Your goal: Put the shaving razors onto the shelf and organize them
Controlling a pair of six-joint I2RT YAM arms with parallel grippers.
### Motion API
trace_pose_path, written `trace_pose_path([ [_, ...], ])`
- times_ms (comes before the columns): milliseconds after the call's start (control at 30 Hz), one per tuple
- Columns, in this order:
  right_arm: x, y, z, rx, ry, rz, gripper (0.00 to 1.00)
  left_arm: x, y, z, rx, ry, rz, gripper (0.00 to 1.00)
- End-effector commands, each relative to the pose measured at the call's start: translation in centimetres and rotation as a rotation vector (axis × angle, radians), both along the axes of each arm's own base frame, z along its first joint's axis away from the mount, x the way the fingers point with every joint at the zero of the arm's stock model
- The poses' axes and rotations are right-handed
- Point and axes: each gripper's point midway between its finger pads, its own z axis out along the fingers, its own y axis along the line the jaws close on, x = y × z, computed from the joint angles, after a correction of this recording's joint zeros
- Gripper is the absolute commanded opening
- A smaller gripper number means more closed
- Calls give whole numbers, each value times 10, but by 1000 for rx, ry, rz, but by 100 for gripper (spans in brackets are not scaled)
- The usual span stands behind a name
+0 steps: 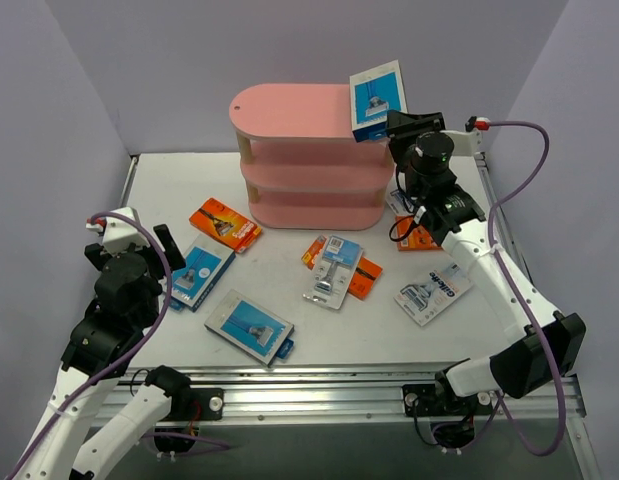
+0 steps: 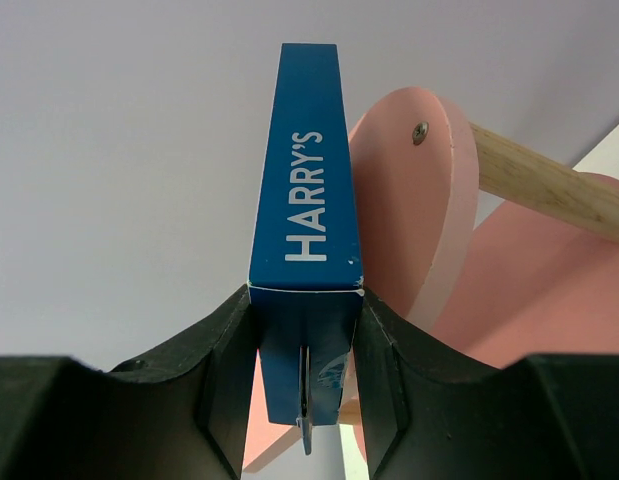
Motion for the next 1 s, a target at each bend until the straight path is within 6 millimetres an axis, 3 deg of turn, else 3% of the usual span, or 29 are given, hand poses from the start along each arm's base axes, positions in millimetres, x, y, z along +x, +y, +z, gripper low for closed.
trace_pose_path([
  [0, -2, -14, 11, 54, -43, -46, 0, 4, -3, 8, -17, -34, -6, 94],
  [500, 6, -7, -21, 60, 28, 18, 0, 5, -4, 8, -17, -32, -14, 94],
  [967, 9, 1, -35, 69, 45, 66, 0, 5, -5, 8, -17, -33, -17, 94],
])
